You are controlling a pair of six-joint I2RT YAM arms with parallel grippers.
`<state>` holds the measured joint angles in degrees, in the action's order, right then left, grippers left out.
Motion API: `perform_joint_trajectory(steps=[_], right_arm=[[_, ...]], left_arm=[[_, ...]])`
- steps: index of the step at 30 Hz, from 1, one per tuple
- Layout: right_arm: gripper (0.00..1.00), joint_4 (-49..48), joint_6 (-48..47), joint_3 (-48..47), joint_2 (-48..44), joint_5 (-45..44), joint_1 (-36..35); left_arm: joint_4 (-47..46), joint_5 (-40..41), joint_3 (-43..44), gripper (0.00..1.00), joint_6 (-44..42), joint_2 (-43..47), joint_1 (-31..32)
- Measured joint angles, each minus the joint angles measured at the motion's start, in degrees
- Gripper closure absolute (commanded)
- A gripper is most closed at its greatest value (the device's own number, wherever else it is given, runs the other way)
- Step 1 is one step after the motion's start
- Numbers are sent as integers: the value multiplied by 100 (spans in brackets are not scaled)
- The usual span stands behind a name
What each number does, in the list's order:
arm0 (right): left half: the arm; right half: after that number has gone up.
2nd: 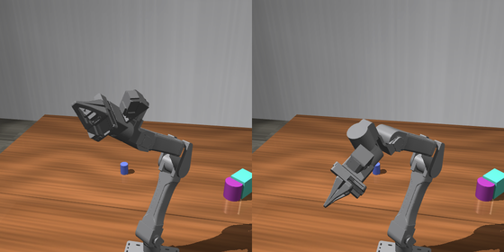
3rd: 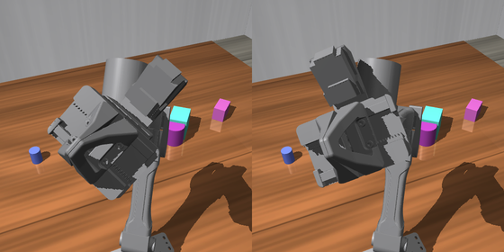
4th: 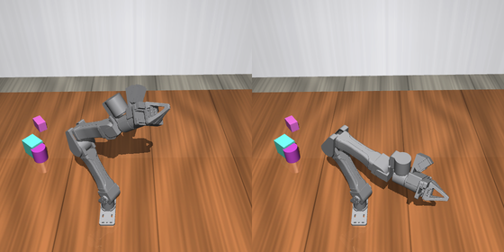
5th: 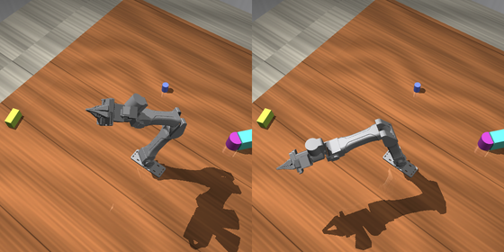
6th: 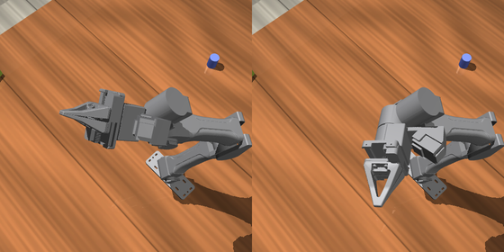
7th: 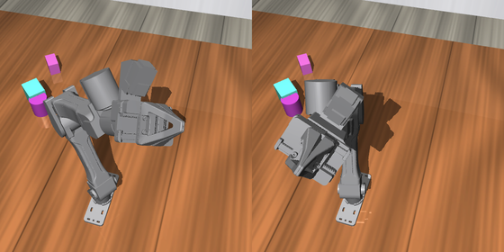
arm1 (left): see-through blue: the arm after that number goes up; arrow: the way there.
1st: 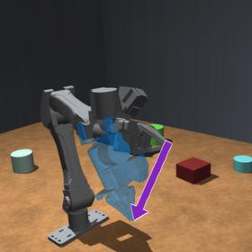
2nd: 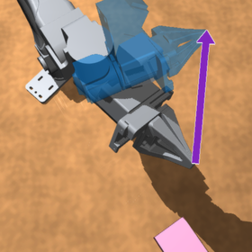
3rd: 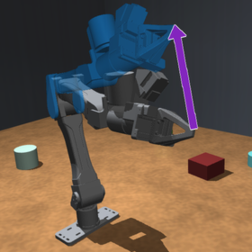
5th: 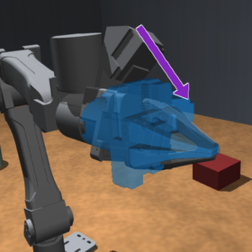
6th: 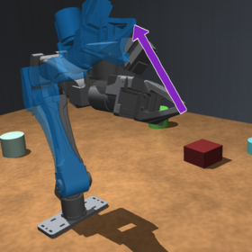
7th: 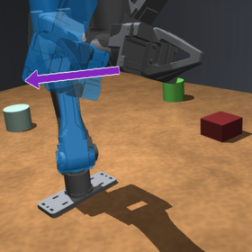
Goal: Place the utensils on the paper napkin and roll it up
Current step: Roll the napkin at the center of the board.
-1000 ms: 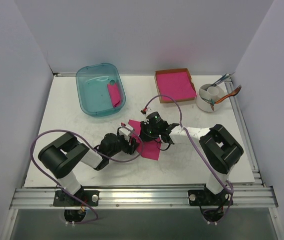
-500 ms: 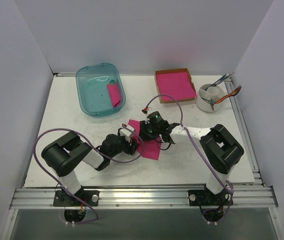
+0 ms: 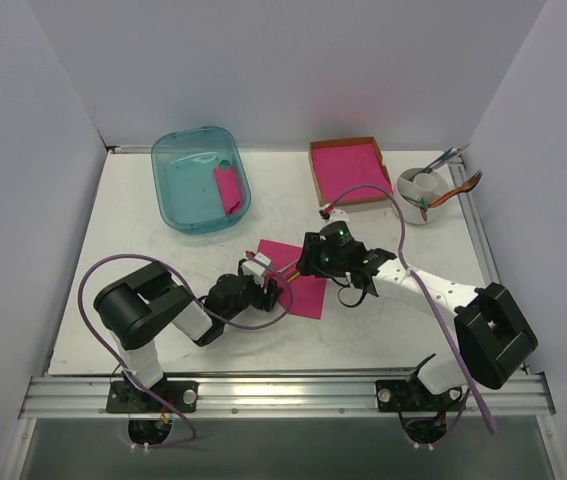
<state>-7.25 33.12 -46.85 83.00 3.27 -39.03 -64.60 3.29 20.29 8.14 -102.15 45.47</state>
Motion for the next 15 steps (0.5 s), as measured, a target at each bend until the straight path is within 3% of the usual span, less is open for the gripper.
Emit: perform_joint_trajectory(steps=[8, 15], right_arm=[[48, 966, 1246, 691, -411, -404, 0], [57, 1690, 2437, 1027, -962, -756, -7]], left_arm=[[-225, 385, -28, 30, 326, -101, 256], [4, 988, 46, 28, 525, -37, 730]])
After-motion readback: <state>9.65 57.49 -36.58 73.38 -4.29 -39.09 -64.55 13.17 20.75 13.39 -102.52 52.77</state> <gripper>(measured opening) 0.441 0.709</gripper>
